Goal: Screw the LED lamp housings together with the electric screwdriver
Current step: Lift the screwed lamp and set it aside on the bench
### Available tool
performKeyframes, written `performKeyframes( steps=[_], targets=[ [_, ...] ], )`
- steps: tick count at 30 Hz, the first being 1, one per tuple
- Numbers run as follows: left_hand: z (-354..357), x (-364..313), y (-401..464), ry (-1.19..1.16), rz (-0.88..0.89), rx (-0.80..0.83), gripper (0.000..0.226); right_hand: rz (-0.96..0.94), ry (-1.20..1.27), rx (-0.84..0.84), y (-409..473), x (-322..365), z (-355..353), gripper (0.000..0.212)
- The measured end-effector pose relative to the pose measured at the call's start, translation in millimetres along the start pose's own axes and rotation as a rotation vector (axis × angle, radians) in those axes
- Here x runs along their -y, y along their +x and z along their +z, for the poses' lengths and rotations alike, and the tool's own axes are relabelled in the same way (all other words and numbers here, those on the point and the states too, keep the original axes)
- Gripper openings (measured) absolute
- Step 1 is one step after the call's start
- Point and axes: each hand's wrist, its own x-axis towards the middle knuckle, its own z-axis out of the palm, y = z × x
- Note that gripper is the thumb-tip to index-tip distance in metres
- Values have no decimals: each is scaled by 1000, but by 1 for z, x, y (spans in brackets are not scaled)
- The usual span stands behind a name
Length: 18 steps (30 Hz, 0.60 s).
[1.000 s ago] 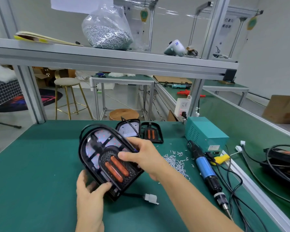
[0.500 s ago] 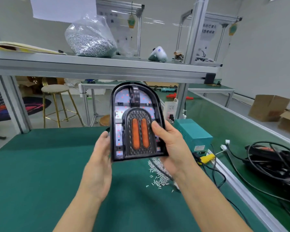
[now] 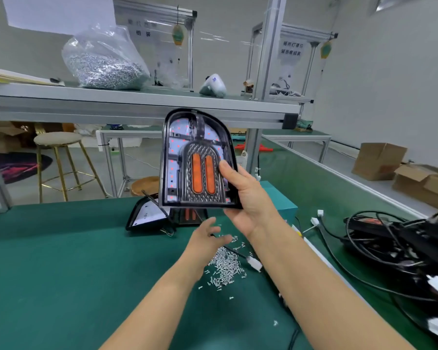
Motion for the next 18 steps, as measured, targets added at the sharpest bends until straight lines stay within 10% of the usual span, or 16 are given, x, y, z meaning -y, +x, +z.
performKeyframes(
  steps=[9,12,18],
  targets=[
    [24,2,20,286,-70,-440,66,13,159,-8,-12,20,-25,33],
    [26,5,31,275,-119,-360,35,44,197,-7,-21,25,-36,42],
    [20,-11,34,-337,-105,-340,11,-71,27,-30,-42,44,-60,39]
  ],
)
